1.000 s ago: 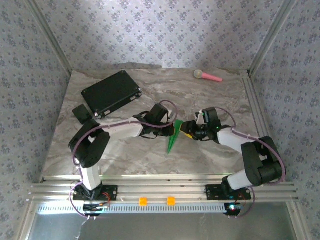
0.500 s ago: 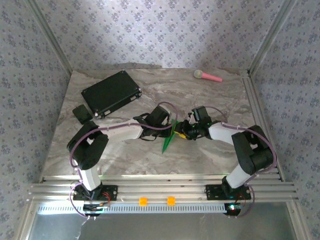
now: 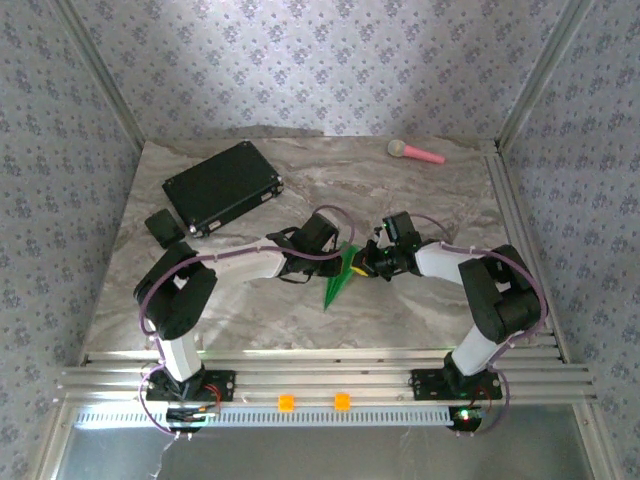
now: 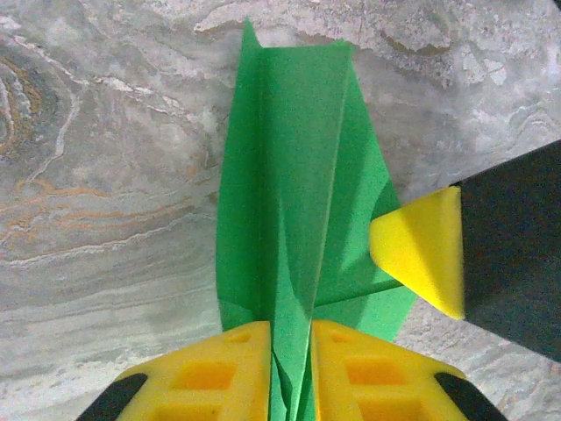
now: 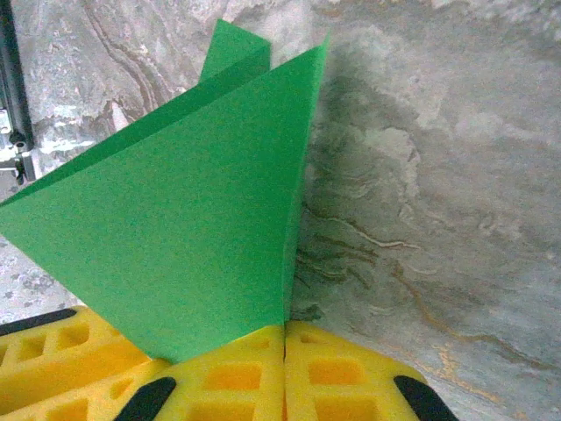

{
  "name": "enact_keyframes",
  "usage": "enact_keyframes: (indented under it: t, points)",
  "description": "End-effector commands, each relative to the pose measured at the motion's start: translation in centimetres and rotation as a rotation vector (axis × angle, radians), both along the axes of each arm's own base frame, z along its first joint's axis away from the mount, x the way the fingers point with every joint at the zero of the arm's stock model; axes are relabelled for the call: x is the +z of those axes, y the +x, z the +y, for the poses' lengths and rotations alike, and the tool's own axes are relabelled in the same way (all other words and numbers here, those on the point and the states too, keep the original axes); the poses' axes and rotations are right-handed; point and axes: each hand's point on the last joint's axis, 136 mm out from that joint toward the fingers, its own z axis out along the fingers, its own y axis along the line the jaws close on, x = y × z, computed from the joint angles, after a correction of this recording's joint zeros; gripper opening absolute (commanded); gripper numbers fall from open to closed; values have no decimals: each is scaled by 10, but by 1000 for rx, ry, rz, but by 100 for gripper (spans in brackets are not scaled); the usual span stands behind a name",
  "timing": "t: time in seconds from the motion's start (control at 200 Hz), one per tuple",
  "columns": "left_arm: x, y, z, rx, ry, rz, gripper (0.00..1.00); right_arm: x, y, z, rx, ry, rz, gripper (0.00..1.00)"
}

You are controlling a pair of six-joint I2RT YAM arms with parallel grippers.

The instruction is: Fold a paper plane with a square sheet of paper (pick it up from the middle)

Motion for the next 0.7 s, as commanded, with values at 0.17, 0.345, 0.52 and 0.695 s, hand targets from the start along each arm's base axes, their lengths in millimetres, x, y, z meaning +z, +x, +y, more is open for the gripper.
enact_keyframes:
  t: [0.17,0.345,0.52,0.695]
  points:
    - [14,-16,4,-47,9,16,31,3,3,3,9,20,0,7]
    - [20,-27,0,-92,-5,13,35,2,3,3,10,19,1,7]
    - [19,-31,-4,-122,-4,0,38,0,2,1,8,13,5,7]
    - [9,-27,0,-140,62,-6,38,-1,2,2,9,14,8,8]
